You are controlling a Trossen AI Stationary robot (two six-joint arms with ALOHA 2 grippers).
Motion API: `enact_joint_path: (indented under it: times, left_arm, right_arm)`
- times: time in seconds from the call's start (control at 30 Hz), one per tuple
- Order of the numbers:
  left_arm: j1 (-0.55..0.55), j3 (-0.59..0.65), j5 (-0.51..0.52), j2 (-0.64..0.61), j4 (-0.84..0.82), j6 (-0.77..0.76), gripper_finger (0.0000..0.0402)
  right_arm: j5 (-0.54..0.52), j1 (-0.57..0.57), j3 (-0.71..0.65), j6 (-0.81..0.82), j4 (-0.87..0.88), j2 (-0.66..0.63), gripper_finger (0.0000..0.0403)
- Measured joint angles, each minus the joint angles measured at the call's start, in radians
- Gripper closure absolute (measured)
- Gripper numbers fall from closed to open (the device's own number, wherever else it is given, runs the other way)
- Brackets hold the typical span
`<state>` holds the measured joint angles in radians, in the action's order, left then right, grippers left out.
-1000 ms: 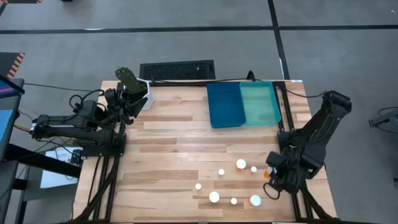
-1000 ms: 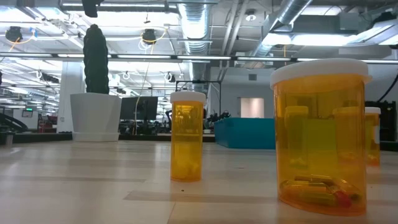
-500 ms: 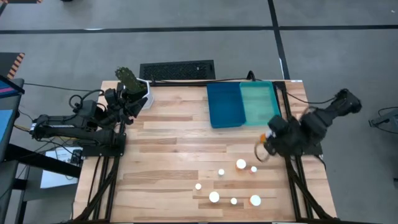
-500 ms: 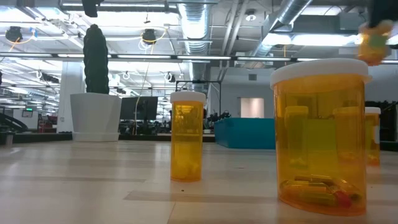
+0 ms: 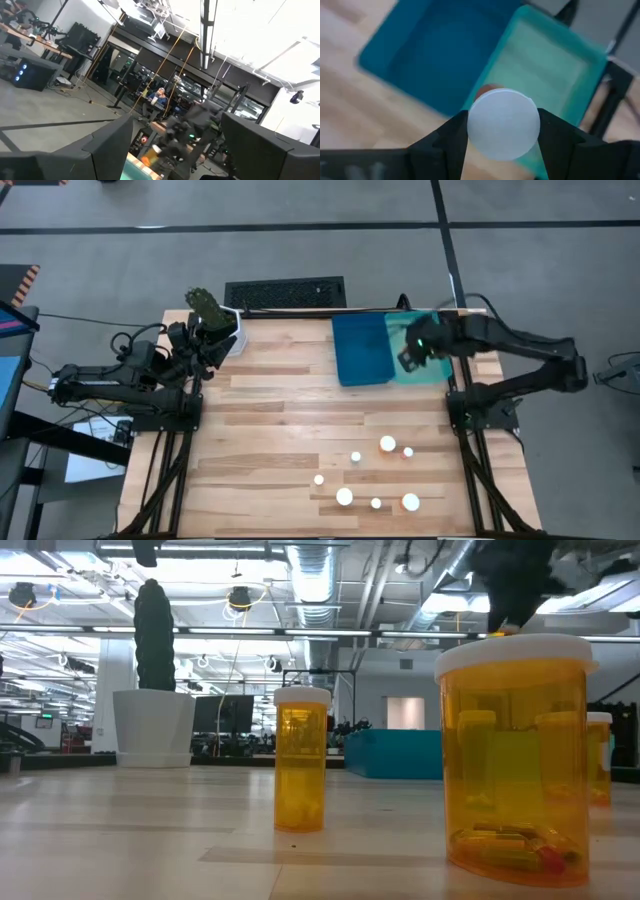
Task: Pick and place medicine bottles into bin by pill shape (circle, oval)
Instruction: Put the orange capsule bottle into the light blue bin
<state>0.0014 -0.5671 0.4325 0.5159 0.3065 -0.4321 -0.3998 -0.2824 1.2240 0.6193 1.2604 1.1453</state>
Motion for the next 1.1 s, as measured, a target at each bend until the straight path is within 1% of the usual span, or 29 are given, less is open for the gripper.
enact_joint_path:
  times: [0.13, 0.23, 0.37, 0.47, 0.7, 0.93, 1.1]
  left_arm:
    - [0.0, 0.0, 0.0, 0.0, -0.001, 0.0, 0.0105]
    - [0.0, 0.0, 0.0, 0.0, -0.001, -0.001, 0.0105]
    - [0.0, 0.0, 0.0, 0.0, -0.001, -0.001, 0.0105]
    - [0.0, 0.0, 0.0, 0.0, -0.001, -0.001, 0.0105]
    - [0.0, 0.0, 0.0, 0.0, -0.002, -0.001, 0.0105]
    - [0.0, 0.0, 0.0, 0.0, -0.002, -0.001, 0.0105]
    - [0.0, 0.0, 0.0, 0.0, -0.003, -0.001, 0.0105]
  right_arm:
    - [0.003, -0.172, 0.0, -0.119, -0.087, 0.053, 0.0187]
    - [0.008, -0.279, 0.0, -0.197, -0.163, 0.094, 0.0185]
    - [0.051, -0.389, 0.0, -0.274, -0.247, 0.155, 0.0187]
    - [0.097, -0.444, 0.0, -0.311, -0.283, 0.207, 0.0187]
    - [0.117, -0.499, 0.0, -0.392, -0.336, 0.338, 0.0182]
    - [0.137, -0.515, 0.0, -0.396, -0.374, 0.446, 0.0184]
    - [0.142, -0.514, 0.0, -0.392, -0.401, 0.5, 0.018]
